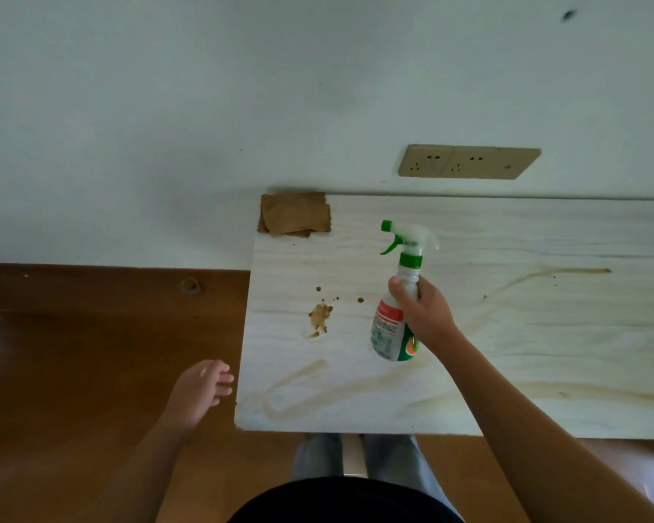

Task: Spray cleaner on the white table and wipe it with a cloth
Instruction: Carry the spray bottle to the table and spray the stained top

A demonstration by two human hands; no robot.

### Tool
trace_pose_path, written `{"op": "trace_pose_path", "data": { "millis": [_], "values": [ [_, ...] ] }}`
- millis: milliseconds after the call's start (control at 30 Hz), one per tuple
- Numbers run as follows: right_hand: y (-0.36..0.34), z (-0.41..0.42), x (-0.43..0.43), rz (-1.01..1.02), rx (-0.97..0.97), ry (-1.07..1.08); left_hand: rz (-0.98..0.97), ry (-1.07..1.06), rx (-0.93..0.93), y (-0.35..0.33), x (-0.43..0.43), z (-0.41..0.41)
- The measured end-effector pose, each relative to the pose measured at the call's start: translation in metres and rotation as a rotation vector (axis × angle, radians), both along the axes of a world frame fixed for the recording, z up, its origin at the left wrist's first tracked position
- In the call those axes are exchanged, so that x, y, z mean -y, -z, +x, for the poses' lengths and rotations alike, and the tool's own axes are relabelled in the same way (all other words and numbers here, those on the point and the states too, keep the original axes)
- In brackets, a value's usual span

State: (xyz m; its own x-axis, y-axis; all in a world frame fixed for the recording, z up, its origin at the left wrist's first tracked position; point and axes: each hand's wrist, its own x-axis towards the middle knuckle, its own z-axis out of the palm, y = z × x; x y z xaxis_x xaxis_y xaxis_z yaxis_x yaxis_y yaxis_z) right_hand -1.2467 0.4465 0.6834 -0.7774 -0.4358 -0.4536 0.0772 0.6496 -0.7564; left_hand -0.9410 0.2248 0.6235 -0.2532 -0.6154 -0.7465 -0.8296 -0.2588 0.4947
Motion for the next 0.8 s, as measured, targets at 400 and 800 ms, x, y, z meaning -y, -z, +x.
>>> {"op": "trace_pose_path", "data": {
  "millis": [400, 800],
  "values": [
    [-0.020, -0.050, 0.076, -0.109, 0.126, -0.137, -0.019, -0.059, -0.011, 0.004, 0.014, -0.005],
    [-0.002, -0.066, 0.143, -0.104, 0.140, -0.182, 0.015, -0.103, -0.020, 0.013, 0.030, -0.011]
  ]
}}
